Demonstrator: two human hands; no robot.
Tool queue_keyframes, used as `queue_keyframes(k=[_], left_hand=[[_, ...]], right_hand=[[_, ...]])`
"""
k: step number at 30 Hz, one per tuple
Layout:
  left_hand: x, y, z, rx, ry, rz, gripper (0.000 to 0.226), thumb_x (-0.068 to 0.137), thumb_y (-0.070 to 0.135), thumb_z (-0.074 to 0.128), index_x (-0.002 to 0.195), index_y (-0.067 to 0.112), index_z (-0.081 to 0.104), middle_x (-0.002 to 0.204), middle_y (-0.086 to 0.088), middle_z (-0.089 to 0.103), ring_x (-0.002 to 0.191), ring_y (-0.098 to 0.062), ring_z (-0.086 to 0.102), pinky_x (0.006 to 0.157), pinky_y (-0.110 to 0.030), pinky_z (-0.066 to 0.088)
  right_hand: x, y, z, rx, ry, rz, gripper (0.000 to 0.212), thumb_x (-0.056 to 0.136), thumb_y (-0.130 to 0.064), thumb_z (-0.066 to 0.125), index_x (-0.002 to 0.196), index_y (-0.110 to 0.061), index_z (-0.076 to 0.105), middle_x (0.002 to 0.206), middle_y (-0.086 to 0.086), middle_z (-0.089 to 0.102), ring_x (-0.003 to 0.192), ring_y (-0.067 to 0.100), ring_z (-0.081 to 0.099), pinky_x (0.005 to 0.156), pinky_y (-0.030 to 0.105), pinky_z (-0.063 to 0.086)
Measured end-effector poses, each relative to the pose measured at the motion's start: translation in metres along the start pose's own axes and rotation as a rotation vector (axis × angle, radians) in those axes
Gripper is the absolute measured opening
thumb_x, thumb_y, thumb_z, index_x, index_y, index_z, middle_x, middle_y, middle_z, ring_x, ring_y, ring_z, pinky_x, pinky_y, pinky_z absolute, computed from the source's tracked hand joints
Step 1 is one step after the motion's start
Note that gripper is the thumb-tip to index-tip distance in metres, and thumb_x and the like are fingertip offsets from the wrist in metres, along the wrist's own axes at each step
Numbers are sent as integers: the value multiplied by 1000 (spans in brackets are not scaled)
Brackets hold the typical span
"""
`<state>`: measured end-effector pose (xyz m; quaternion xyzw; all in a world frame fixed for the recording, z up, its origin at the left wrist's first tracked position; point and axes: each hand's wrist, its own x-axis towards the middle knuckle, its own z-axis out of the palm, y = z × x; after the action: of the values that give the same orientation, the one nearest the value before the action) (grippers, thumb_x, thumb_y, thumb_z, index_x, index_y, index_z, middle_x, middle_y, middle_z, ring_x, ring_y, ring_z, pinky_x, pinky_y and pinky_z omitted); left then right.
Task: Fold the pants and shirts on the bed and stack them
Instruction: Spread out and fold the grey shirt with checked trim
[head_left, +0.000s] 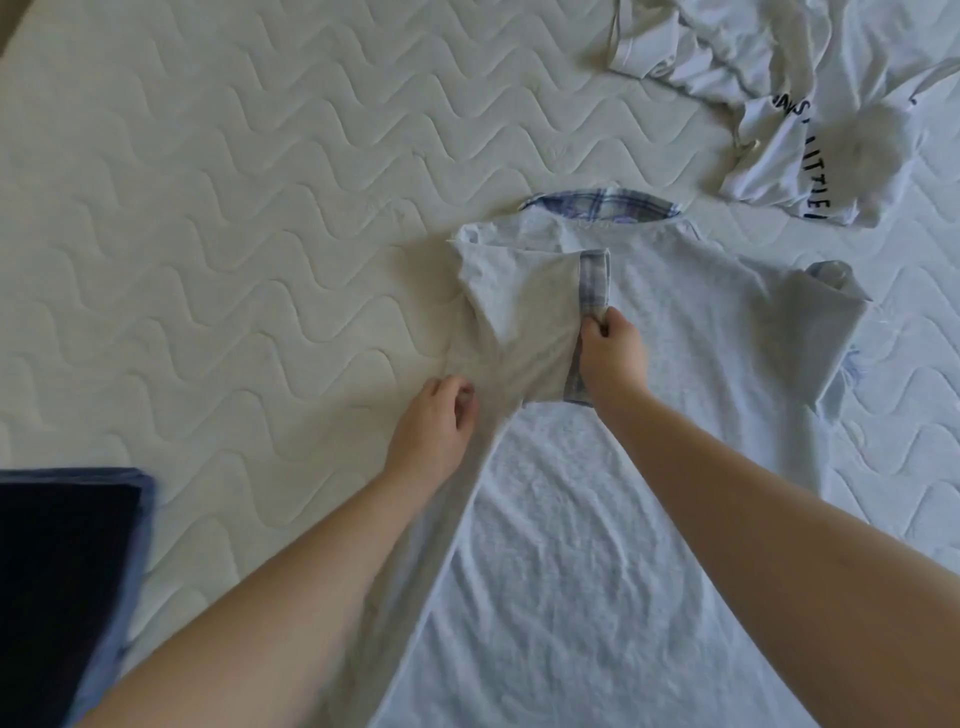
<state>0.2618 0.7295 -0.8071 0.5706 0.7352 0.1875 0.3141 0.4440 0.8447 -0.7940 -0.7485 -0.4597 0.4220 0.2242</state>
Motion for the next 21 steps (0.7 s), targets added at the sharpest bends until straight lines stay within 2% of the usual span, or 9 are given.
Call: queue_keyframes(k=[4, 6, 7, 9, 13, 15, 17, 19, 21], left_hand=[[52, 13, -5, 31, 24, 88, 28, 94, 9, 54, 121, 6, 60, 112, -20, 55, 98, -38, 58, 87, -44, 46], [84, 19, -8, 74, 21, 97, 40, 94, 7, 51, 134, 9, 51, 126, -19, 48, 109, -38, 55, 95, -43, 43], [100, 22, -10, 106, 19, 104, 47, 95, 5, 50, 140, 12, 46, 131, -18, 44, 113, -37, 53, 98, -43, 42], [131, 24, -16, 176, 11, 103, 58, 95, 3, 49, 148, 18, 35, 139, -17, 36, 119, -35, 51, 102, -42, 41], [182, 36, -25, 289, -52, 116, 65, 95, 5, 48, 153, 27, 25, 142, -16, 31, 116, -38, 51, 100, -42, 41], [200, 41, -25, 344, -93, 136, 55, 95, 10, 50, 146, 27, 39, 142, -15, 31, 118, -38, 48, 101, -42, 41], [214, 42, -25, 403, -118, 143, 32, 95, 19, 55, 126, 24, 59, 140, -12, 33, 122, -34, 44, 101, -39, 40], [224, 45, -25, 459, -135, 148, 18, 93, 28, 62, 108, 20, 65, 135, -8, 38, 120, -30, 44, 97, -37, 37], [229, 51, -24, 503, -117, 185, 20, 91, 35, 65, 103, 19, 65, 129, -7, 46, 116, -31, 47, 93, -38, 37]], right_hand=[[3, 20, -14, -14, -85, 149, 25, 93, -15, 46, 69, -15, 46, 66, 2, 50, 59, 18, 45, 56, 32, 39], [2, 30, -14, 33, -161, 219, 15, 93, -17, 53, 79, -13, 58, 74, 4, 59, 66, 21, 54, 64, 34, 48], [2, 35, -14, 43, -189, 223, 8, 92, -19, 57, 89, -13, 63, 82, 5, 64, 72, 22, 60, 69, 34, 53], [0, 43, -12, -4, -233, 183, 17, 88, -25, 64, 102, -16, 63, 90, 2, 68, 79, 19, 66, 71, 33, 58], [-3, 49, -10, -99, -290, 132, 14, 89, -30, 66, 101, -23, 62, 88, -4, 68, 78, 15, 67, 70, 34, 59], [-5, 47, -9, -76, -272, 110, 12, 93, -29, 61, 99, -19, 64, 88, -2, 70, 78, 16, 67, 73, 37, 59], [-8, 46, -9, -5, -254, 95, 13, 95, -29, 58, 97, -18, 65, 87, -1, 71, 81, 17, 68, 74, 37, 59], [-13, 46, -13, 59, -231, 92, 12, 97, -28, 53, 95, -23, 64, 87, -2, 71, 83, 18, 69, 72, 35, 58], [-16, 50, -16, 86, -209, 83, 13, 99, -26, 50, 97, -22, 63, 90, 1, 70, 85, 21, 68, 75, 38, 58]])
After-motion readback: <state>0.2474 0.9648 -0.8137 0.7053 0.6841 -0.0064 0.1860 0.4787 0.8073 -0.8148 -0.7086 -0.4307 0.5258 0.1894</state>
